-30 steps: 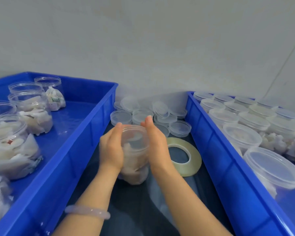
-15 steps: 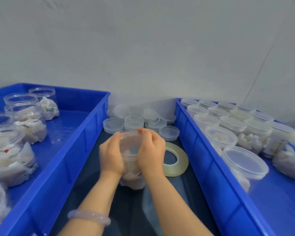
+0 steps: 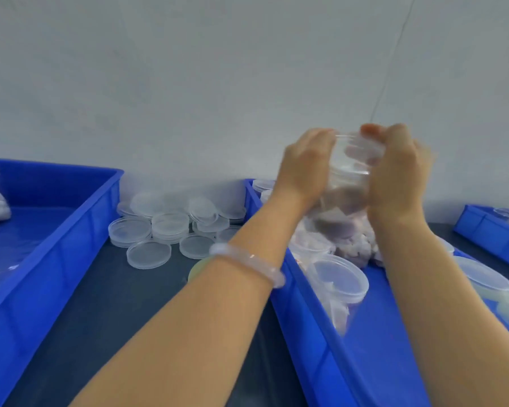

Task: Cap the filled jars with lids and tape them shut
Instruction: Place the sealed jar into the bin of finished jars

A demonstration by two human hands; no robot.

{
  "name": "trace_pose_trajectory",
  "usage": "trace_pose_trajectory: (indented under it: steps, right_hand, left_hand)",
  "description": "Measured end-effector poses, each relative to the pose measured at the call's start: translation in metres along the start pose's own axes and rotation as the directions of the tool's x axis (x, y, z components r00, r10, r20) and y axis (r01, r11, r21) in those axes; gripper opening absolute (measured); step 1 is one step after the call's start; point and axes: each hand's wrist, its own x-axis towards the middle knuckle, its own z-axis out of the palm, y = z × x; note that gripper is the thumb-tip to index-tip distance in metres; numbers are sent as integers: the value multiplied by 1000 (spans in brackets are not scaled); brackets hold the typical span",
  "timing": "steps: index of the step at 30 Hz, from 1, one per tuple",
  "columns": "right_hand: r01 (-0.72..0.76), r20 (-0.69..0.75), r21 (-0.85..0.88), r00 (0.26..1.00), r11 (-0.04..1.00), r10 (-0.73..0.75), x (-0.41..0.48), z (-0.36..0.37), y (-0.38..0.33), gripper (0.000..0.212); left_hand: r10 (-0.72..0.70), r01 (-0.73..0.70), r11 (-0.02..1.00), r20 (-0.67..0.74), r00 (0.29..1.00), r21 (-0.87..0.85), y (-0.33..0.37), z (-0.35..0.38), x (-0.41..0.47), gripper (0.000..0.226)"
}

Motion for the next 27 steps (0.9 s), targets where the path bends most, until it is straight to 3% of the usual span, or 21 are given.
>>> trace_pose_trajectory:
  steps: [4,8,10,13,16,17,22,27]
  right_hand:
    - [131,39,-318,991,939,-126,29,-23,46,46]
    - [-20,-4,-328,1000,945,20,40,-36,102,50]
    - [-119,-14,-299,993,947,121,45,-43,128,42]
    - [-227,-10,-286,972,931,235,47,-57,159,31]
    - [-249,69,-460,947,852,313,44,-71,188,36]
    - [-238,91,-507,941,829,326,43,-74,193,38]
    - [-149,139,-585,950,797,279,45,-70,197,36]
    - [-98,151,-740,940,665,306,40,-75,187,35]
  left_hand:
    - [-194,192,981,80,978,36,-31,35,22,25]
    - [-316,258,925,183,931,280,-68,50,26,31]
    - [-330,200,873,238,913,445,-82,54,28,35]
    - [-344,138,821,287,894,554,-102,60,21,35]
    - [-326,-50,628,321,889,776,-120,67,8,32]
    - [-298,-101,587,330,896,803,-122,68,6,32]
    - [-143,-161,621,313,939,767,-123,69,6,29]
    - [-206,-301,441,422,883,846,-117,70,5,38]
